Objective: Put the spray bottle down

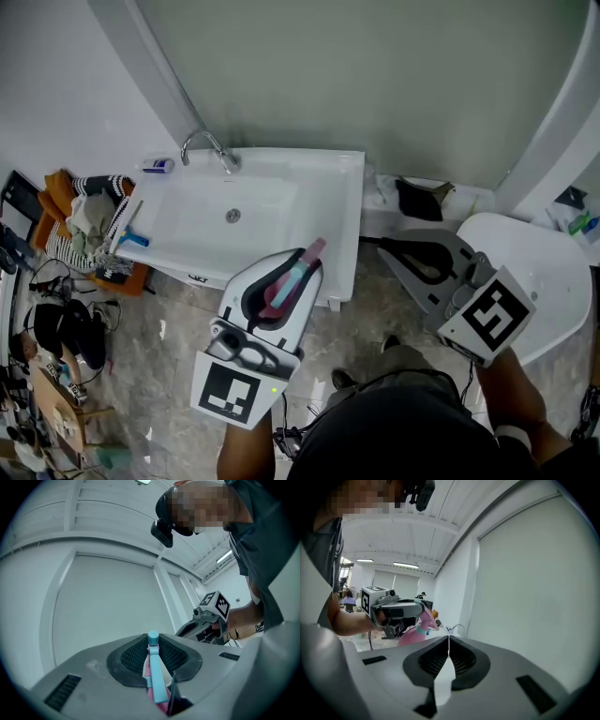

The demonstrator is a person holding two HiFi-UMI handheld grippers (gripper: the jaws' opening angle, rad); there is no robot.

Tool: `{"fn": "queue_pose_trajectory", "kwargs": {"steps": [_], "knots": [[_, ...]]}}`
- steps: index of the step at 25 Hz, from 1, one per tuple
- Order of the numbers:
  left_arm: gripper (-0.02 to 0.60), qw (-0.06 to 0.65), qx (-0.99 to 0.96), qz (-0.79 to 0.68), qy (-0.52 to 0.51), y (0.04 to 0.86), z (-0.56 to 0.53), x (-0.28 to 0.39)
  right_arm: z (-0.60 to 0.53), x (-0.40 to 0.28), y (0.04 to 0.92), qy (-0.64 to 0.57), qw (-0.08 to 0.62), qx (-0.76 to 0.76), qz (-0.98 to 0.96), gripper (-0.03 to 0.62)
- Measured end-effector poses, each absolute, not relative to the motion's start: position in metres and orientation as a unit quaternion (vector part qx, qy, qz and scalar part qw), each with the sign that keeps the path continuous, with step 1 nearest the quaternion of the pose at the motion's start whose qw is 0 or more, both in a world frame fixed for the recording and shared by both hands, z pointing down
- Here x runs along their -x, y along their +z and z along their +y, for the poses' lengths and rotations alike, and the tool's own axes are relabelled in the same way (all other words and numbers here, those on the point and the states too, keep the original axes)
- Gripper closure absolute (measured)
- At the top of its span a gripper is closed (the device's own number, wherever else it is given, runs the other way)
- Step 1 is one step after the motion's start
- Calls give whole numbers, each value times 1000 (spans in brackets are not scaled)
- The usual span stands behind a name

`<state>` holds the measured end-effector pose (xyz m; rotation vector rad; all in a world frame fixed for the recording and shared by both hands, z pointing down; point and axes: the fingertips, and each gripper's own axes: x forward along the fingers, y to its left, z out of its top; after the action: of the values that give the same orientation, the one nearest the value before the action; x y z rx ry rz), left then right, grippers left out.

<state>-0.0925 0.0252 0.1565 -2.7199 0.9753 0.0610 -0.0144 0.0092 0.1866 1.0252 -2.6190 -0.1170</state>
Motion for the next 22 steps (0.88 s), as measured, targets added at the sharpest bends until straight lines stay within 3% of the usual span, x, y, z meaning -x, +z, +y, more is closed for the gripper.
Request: {"fn": "queue_pose_trajectory", "kwargs": {"steps": [22], "knots": [[515, 105, 907, 408, -17, 179, -83, 52, -115, -26, 215, -16, 159, -281, -946, 585]]}}
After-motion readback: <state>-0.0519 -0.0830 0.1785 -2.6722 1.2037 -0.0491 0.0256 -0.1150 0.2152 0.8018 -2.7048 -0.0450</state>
